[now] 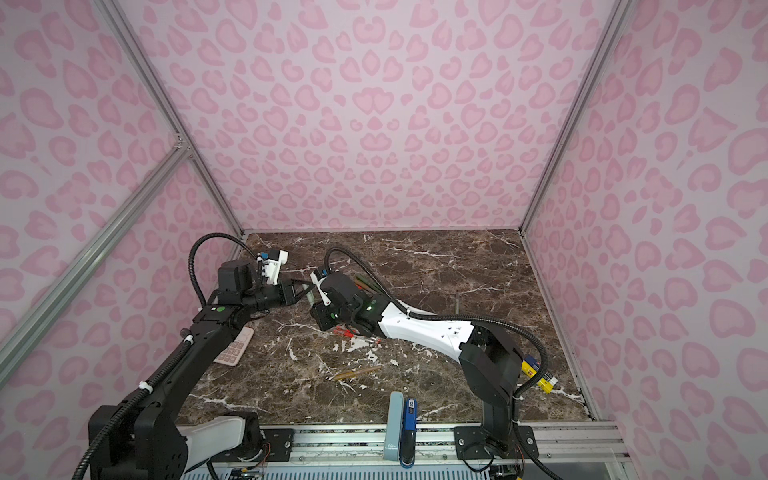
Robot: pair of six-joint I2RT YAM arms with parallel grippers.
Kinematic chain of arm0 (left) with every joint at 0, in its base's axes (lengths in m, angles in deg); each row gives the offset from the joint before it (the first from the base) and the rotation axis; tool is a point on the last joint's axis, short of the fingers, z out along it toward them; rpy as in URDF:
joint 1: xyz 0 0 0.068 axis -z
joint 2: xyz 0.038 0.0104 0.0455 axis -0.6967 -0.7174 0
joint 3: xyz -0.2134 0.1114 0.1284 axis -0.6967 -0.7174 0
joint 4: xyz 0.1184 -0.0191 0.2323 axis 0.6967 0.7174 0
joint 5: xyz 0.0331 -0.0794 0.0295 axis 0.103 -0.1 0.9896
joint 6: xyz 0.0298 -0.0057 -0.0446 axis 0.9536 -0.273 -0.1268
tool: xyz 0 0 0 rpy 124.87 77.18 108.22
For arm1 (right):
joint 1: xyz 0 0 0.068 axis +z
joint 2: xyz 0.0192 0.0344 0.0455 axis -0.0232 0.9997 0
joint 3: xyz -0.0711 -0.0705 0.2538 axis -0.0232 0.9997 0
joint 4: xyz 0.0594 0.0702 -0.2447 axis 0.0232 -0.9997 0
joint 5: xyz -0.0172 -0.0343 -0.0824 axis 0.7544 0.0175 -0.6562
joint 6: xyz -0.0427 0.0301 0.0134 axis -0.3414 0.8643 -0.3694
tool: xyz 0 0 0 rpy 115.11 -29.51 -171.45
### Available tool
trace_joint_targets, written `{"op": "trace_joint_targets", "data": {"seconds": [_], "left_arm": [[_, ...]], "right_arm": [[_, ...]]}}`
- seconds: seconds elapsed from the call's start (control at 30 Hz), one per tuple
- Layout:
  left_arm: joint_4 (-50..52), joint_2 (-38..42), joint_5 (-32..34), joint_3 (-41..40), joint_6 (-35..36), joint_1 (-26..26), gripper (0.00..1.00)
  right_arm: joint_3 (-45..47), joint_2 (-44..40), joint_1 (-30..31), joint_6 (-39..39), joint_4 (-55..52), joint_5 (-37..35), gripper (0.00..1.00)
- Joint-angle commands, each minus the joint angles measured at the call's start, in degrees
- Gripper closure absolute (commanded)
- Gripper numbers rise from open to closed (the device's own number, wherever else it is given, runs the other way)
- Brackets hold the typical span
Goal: Remove pen caps from pens
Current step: Open the pen cap on the pen.
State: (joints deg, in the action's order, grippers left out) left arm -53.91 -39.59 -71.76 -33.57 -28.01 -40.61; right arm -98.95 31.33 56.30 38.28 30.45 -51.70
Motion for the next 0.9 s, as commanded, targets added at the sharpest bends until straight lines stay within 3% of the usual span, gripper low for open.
{"op": "trace_joint_targets", "data": {"seconds": [0.0,0.53,0.7,0.87], "left_arm": [[-1.3,0.8,-0.3,-0.2,0.0,0.0,0.96],[-3.3,1.7,-1.2,-1.7,-1.8,-1.0,0.96],[-1.3,1.9,-0.8,0.0,-2.2,-2.2,0.96],[-1.8,1.8,-1.4,1.3,-2.6,-3.4,0.96]], "right_arm": [[1.1,0.5,0.1,0.2,1.1,0.0,0.65],[-2.7,3.7,0.0,-0.1,-0.6,2.3,0.99],[-2.7,3.8,-0.2,-0.7,-2.7,2.8,1.00],[3.1,2.7,-0.6,-0.5,-0.9,2.6,1.00]]}}
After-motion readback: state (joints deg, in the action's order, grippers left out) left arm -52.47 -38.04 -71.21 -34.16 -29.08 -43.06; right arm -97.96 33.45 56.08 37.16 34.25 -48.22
